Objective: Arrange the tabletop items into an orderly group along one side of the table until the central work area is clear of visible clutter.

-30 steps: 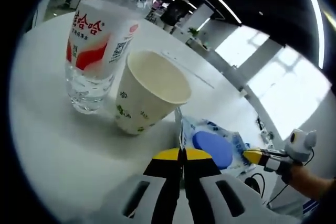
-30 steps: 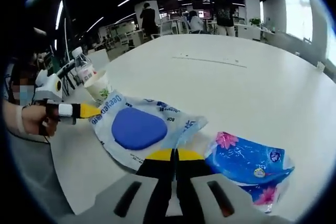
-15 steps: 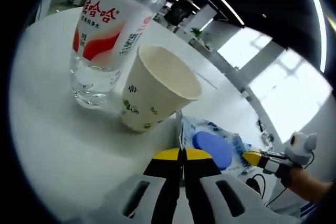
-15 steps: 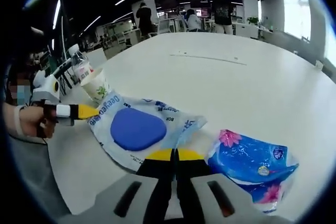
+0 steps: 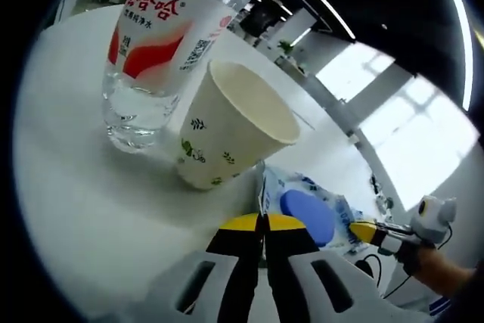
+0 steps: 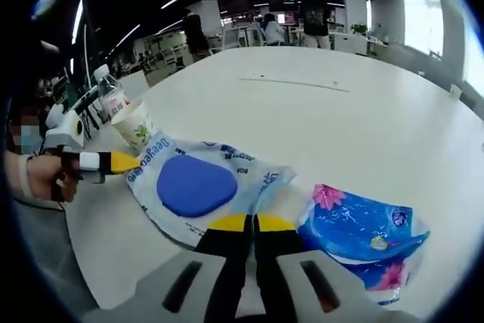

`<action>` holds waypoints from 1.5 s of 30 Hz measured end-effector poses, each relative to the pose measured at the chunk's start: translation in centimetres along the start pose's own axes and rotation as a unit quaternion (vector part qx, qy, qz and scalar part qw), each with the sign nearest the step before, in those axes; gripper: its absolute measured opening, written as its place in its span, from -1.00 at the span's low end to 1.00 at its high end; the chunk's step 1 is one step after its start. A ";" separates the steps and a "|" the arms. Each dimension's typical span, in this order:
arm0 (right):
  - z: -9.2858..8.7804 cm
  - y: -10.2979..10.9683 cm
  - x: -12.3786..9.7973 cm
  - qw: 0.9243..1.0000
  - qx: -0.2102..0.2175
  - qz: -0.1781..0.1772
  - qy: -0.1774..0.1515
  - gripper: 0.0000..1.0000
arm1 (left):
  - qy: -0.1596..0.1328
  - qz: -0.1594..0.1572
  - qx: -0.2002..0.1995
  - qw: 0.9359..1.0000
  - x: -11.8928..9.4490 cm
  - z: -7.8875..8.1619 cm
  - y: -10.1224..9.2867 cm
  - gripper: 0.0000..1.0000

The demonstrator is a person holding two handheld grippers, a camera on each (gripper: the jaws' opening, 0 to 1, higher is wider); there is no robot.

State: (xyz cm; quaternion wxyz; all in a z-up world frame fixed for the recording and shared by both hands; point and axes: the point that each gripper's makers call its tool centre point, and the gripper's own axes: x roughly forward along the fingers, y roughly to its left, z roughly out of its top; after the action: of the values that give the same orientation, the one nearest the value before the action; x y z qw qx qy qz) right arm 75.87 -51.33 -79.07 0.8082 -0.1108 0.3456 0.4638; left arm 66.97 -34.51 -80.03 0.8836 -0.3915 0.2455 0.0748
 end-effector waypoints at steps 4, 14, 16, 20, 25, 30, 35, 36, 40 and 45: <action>0.1 0.2 -0.4 1.000 -0.009 -0.003 -0.001 -0.98 | 0.001 -0.001 -0.001 1.000 0.0 -0.1 0.1 -1.00; 0.7 0.9 -1.5 0.999 -0.027 -0.014 -0.012 -0.88 | -0.004 -0.004 0.008 1.000 -0.2 -0.1 -0.4 -1.00; 1.1 0.9 -1.7 0.999 -0.032 -0.016 -0.016 -0.87 | -0.006 -0.007 0.012 1.000 -0.3 0.0 -0.5 -0.98; 2.2 1.1 -1.9 0.998 -0.050 -0.012 -0.035 -0.87 | -0.009 -0.011 0.026 1.000 -0.5 0.3 -0.7 -0.90; 2.7 1.6 -1.7 0.998 -0.046 -0.003 -0.039 -0.83 | -0.011 -0.014 0.047 0.999 -1.0 0.2 -1.1 -0.74; 2.7 2.1 -1.7 0.997 -0.056 0.014 -0.044 -0.76 | -0.001 -0.033 0.101 0.994 -1.7 0.0 -1.6 -0.57; 2.3 2.4 -1.6 0.997 -0.064 0.026 -0.042 -0.65 | 0.013 -0.031 0.121 0.992 -2.4 -0.3 -1.2 -0.34; 2.3 2.5 -1.6 0.996 -0.070 0.029 -0.043 -0.63 | 0.017 -0.035 0.126 0.991 -2.6 -0.3 -1.3 -0.31; 2.2 2.9 -1.7 0.995 -0.078 0.038 -0.041 -0.49 | 0.026 -0.053 0.168 0.984 -3.4 -0.3 -1.7 -0.16; 2.0 2.9 -2.0 0.995 -0.077 0.042 -0.042 -0.42 | 0.037 -0.067 0.207 0.975 -4.8 -0.4 -1.9 -0.07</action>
State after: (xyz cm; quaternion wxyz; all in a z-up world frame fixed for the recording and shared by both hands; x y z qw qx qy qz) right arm 73.73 -50.06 -75.86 0.7907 -0.1387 0.2786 0.5272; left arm 63.32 -35.83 -76.63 0.9388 -0.2183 0.2616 -0.0518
